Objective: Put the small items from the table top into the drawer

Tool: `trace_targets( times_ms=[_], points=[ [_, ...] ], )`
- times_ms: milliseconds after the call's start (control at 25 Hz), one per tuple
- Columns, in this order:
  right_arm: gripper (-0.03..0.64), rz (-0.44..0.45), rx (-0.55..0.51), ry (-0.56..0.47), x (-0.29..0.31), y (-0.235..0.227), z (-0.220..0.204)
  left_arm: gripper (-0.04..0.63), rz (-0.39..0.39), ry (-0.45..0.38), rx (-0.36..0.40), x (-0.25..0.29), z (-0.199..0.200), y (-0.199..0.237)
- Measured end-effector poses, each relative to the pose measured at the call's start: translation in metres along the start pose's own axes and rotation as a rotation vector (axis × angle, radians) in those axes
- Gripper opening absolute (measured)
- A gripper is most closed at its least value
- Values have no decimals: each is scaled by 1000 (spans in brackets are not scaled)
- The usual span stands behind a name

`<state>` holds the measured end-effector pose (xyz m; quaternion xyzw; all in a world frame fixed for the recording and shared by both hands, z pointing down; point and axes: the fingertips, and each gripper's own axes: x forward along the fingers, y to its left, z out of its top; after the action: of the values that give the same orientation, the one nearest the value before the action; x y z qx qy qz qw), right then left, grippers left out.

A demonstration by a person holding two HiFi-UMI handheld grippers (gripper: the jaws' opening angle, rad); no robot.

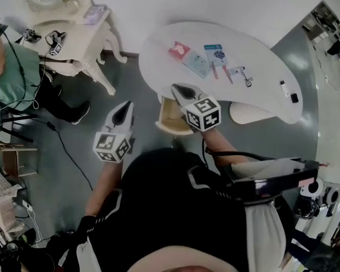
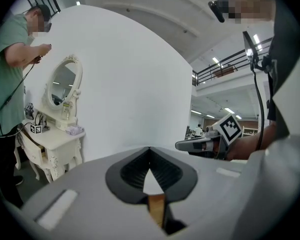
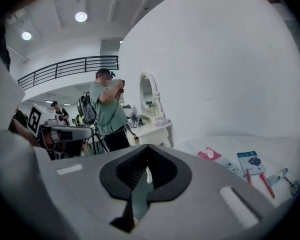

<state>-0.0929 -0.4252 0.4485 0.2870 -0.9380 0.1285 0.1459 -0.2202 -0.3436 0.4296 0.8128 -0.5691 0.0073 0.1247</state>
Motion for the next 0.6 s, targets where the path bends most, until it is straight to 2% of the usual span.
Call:
trace_targets(
  times_ms=[160, 600],
  points=[
    [2, -18, 4, -50, -12, 4, 14, 0, -15, -13, 10, 3, 9, -6],
    [0, -46, -41, -101, -34, 13, 27, 0, -47, -34, 37, 5, 22, -22]
  ],
)
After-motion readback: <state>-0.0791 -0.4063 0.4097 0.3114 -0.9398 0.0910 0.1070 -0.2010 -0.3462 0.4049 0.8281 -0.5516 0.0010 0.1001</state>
